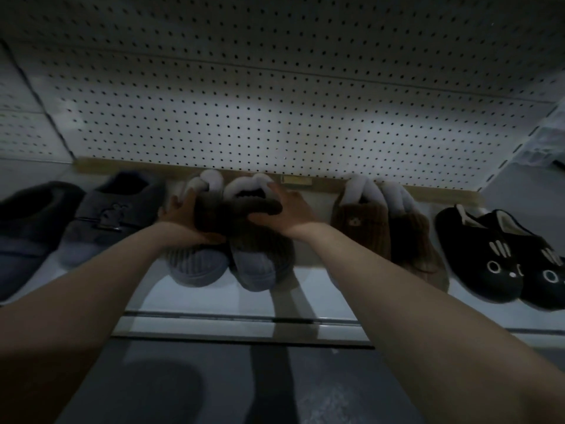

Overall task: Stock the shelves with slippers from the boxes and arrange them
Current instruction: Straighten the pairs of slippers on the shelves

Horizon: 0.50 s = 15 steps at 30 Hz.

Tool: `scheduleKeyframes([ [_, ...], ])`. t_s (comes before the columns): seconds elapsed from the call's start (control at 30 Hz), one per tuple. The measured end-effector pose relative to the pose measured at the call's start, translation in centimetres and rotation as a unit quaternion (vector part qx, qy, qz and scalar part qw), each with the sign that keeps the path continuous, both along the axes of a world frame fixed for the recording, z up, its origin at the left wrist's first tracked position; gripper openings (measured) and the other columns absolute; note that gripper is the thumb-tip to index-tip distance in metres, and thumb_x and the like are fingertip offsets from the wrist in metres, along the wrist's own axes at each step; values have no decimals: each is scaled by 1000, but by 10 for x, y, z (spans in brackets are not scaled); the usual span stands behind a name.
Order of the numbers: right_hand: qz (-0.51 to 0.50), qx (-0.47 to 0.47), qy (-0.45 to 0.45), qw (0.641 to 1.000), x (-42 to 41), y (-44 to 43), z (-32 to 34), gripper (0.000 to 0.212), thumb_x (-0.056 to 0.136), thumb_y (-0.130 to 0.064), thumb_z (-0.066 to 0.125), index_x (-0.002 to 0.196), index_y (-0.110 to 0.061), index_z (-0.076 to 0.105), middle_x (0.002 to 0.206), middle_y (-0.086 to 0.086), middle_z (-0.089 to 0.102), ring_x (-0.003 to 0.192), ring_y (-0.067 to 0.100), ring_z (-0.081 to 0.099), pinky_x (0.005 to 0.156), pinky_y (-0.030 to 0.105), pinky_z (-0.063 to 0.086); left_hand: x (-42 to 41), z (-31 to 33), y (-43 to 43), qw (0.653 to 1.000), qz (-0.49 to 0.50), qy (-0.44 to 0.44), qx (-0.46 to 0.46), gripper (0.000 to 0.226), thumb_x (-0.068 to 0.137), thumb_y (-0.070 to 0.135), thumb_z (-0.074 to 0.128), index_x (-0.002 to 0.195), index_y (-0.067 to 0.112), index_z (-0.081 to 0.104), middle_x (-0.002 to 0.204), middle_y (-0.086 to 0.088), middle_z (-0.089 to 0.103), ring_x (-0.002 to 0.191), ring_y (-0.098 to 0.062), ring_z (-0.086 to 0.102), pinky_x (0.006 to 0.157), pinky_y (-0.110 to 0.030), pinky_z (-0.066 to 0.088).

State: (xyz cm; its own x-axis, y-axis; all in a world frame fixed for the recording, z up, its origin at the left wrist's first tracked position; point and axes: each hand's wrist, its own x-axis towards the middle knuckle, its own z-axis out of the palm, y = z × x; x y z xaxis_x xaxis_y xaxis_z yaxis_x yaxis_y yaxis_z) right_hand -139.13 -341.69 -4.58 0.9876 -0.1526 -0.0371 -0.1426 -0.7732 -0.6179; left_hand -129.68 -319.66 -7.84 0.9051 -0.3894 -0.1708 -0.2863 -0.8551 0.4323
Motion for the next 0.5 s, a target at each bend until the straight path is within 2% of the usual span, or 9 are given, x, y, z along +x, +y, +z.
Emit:
scheduleKeyframes([
  [0.07,18,-13,-8,1000,5,6,-4,86,71,-64,70,142,-36,29,142,1,43,127,28,45,102,41,42,0,-4,6,999,-8,35,0,146,46,69,84,153,28,-6,162,-5,3,148,-28,8,118,-40,22],
  [0.13,19,-18,8,1000,11,11,-8,92,72,-63,73,145,-34,26,146,1,36,127,21,36,107,41,37,-1,-10,9,998,-5,61,-13,142,53,57,88,155,24,-5,162,-2,-1,149,-25,5,117,-35,22],
  [0.2,12,-31,17,999,17,16,-13,94,65,-74,72,142,-34,35,140,-2,40,121,16,38,103,37,37,-1,-13,9,998,-2,63,-23,138,56,51,89,155,25,-5,162,-3,-3,149,-25,5,117,-34,22],
  [0.23,6,-31,30,999,22,18,-17,99,58,-81,70,140,-35,38,137,-1,42,122,19,44,103,39,40,-1,-14,7,998,-2,56,-21,137,57,50,88,155,26,-4,162,-4,-2,149,-25,5,116,-34,23],
  [0.27,2,-31,52,998,25,20,-20,104,56,-81,71,142,-34,38,139,1,42,125,25,46,103,41,41,-1,-16,5,999,-2,50,-20,136,57,51,88,154,27,-4,162,-5,-1,148,-26,6,116,-34,23],
  [0.37,-57,3,97,994,28,22,-27,104,65,-60,82,147,-22,32,146,11,34,129,36,42,104,42,40,-4,-18,-2,999,-13,48,-20,136,57,50,88,154,28,-5,162,-6,-3,148,-26,5,116,-35,23],
  [0.5,-114,32,71,990,26,16,-30,114,68,-65,77,153,-17,18,151,15,29,134,36,38,107,41,39,-8,-18,-8,997,-29,67,-12,135,62,47,87,153,27,-11,161,-5,-12,149,-27,2,116,-35,22],
])
